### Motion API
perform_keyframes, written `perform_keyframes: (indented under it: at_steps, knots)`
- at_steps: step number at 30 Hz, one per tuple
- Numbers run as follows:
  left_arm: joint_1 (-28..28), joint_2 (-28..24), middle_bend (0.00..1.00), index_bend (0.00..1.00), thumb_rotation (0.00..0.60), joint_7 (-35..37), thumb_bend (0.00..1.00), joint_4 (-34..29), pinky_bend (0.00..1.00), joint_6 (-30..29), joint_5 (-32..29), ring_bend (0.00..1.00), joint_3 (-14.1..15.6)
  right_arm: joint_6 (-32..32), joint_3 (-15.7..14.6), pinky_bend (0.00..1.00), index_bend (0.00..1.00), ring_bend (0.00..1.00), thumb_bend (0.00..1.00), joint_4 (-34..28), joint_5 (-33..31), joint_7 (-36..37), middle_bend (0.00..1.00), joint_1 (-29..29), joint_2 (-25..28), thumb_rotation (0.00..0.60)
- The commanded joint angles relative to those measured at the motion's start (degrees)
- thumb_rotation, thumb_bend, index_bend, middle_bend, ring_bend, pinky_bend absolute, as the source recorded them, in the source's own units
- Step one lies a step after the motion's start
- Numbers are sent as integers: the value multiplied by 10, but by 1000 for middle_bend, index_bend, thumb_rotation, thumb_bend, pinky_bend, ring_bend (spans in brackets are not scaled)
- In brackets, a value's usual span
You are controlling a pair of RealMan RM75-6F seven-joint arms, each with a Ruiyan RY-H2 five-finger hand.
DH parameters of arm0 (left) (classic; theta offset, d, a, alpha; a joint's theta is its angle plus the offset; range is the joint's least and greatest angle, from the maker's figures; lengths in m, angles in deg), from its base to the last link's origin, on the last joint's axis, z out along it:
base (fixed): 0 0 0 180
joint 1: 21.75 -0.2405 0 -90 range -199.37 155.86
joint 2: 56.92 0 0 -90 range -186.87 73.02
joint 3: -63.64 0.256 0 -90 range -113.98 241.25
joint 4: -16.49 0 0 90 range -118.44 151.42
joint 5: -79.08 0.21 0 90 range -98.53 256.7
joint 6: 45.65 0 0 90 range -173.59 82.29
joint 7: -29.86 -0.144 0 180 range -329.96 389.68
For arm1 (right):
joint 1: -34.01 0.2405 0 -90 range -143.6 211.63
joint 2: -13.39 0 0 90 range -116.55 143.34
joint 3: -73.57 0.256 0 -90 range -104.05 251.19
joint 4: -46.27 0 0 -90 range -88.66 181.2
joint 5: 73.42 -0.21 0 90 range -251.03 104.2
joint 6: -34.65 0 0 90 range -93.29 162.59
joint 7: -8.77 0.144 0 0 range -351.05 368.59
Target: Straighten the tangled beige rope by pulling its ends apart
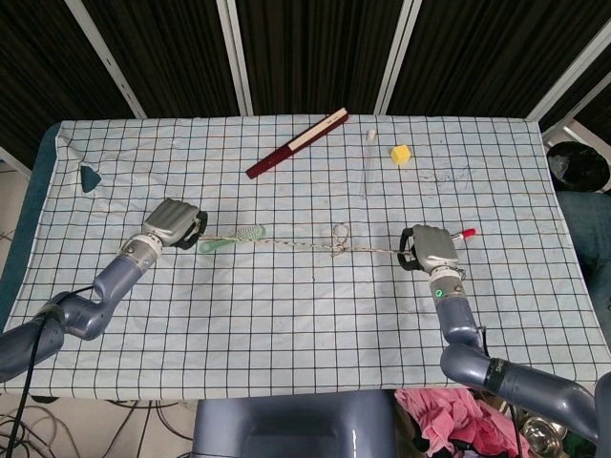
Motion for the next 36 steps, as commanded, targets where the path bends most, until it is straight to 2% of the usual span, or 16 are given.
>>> perform_keyframes:
  at_steps: [1,18,22,36]
  knots:
    - [-2,-2,859,621,600,-1,510,1,882,-1,-2,891,1,-4,-4,982,681,1000,529,5,0,2,985,-2,5,600]
    - [-27,-7,859,621,600,5,510,35,882,-6,-9,891,9,-35,-23,982,682,1000,531,55,8,48,985,-37,60,600]
    - [-30,-13,859,622,600,15,510,33,882,-9,-13,891,2,-44,-29,982,681,1000,531,67,8,52,985,-42,69,600]
    - [-33,-16,859,623,600,9,510,39,882,-4,-14,891,3,-70,-37,982,681,1000,532,109,-1,63,985,-46,76,600]
